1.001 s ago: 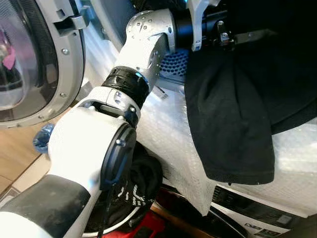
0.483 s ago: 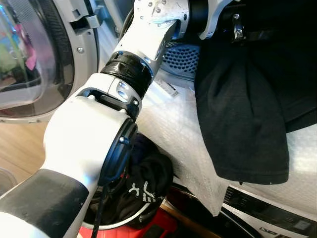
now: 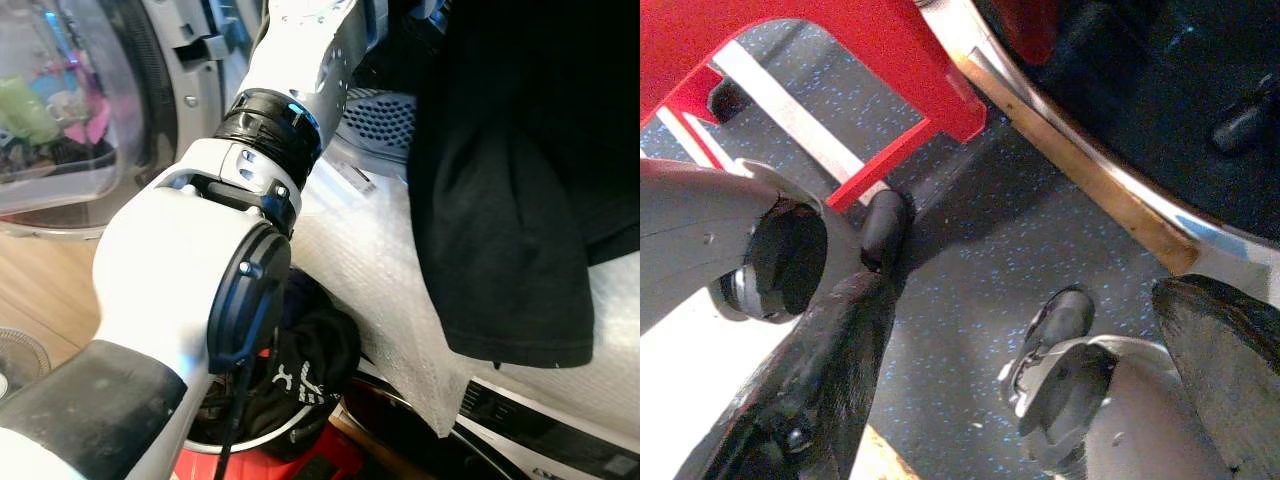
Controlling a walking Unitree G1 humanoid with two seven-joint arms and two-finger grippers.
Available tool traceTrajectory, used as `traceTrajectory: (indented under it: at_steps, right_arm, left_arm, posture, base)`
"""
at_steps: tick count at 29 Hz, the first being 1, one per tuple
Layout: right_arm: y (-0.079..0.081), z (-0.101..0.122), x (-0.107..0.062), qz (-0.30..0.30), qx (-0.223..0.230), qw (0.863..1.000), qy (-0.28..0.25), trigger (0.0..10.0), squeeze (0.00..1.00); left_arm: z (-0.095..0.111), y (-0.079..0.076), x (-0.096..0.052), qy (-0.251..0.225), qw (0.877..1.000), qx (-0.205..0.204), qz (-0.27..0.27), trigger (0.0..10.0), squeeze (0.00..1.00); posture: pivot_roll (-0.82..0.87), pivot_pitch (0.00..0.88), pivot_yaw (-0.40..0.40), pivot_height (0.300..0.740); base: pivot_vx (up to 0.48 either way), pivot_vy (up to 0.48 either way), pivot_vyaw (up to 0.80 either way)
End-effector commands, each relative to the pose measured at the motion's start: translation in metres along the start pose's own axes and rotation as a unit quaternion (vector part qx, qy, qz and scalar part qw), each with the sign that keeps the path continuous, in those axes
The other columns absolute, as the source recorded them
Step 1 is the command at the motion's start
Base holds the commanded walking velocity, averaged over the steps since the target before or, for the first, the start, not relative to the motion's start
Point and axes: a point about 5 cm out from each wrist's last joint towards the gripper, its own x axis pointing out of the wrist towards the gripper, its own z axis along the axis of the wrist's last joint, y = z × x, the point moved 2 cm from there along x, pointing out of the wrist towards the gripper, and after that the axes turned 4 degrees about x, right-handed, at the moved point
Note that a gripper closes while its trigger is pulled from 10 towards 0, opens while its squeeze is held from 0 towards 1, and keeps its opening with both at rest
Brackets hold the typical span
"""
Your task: Clothes washing
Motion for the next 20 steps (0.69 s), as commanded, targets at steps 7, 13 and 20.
traceTrajectory:
  at_steps: [7, 13, 20]
  right_arm:
    - [-0.002, 0.002, 0.001, 0.002, -0.007, 1.0, 0.007, 10.0, 0.0]
    - [0.001, 0.006, 0.002, 0.008, -0.013, 1.0, 0.004, 10.0, 0.0]
    - [0.01, 0.014, 0.002, 0.019, -0.015, 1.0, 0.0, 10.0, 0.0]
  left_arm:
    - [-0.006, -0.024, -0.016, 0.001, 0.984, -0.055, -0.17, 10.0, 0.0]
    - [-0.029, -0.043, -0.05, 0.096, 0.945, 0.012, -0.312, 10.0, 0.0]
    - [-0.024, -0.041, -0.053, 0.11, 0.933, 0.061, -0.336, 10.0, 0.0]
  posture:
    - [0.11, 0.0, 0.102, 0.74]
    - [0.14, 0.0, 0.1, 0.74]
    - [0.15, 0.0, 0.104, 0.74]
  base:
    - [0.0, 0.0, 0.0]
    - [0.0, 0.0, 0.0]
    - [0.0, 0.0, 0.0]
